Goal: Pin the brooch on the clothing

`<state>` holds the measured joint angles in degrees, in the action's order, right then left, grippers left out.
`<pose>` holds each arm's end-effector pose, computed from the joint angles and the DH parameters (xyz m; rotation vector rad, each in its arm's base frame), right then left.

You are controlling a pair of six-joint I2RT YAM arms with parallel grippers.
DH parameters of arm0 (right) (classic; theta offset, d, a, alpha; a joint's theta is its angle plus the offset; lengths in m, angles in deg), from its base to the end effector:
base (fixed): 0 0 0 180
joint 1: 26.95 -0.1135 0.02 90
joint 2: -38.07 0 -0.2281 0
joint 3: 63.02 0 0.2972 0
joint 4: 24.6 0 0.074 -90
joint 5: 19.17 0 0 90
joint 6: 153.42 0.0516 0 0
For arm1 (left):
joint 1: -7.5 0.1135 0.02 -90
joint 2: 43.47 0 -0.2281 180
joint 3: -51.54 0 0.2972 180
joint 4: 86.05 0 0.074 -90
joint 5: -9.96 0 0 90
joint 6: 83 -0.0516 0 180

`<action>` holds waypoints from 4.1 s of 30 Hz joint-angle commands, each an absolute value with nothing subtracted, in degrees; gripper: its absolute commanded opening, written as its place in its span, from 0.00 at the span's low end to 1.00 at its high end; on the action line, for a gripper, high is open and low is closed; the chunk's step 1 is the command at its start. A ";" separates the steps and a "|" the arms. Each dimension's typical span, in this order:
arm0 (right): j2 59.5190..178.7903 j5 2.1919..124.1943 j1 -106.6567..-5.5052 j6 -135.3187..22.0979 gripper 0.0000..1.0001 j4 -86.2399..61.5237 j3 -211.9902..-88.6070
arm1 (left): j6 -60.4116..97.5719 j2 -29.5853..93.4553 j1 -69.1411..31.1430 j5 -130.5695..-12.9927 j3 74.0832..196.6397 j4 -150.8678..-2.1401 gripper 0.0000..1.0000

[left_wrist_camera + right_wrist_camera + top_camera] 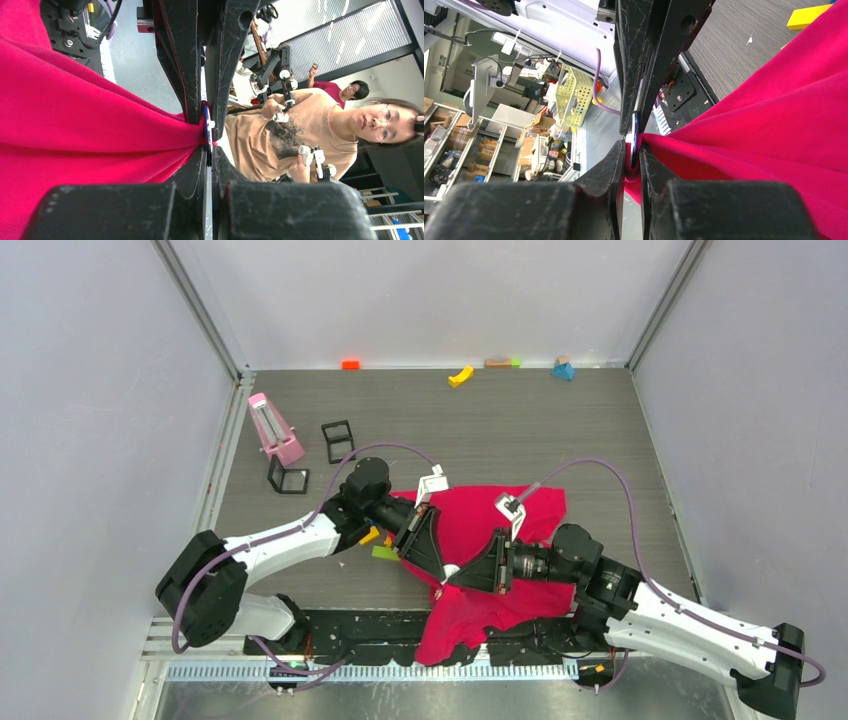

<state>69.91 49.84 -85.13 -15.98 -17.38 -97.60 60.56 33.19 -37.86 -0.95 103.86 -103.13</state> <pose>0.1134 0.2178 0.2385 -0.5069 1.8800 1.6287 0.1897 -0.2642 0.2024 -1.1651 -1.8702 2.1491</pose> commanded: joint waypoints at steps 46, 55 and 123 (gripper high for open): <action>55.80 43.56 -70.11 -15.18 0.56 -11.58 -95.60 | 37.24 26.39 -37.32 -12.02 110.21 -74.58 0.00; 58.12 66.28 -70.11 -20.71 0.61 7.52 -100.72 | 28.52 26.30 -37.32 -34.28 113.84 -57.62 0.00; 89.43 83.82 -75.11 0.16 0.67 26.74 -100.14 | 55.87 38.00 -22.03 -63.27 96.08 -87.70 0.63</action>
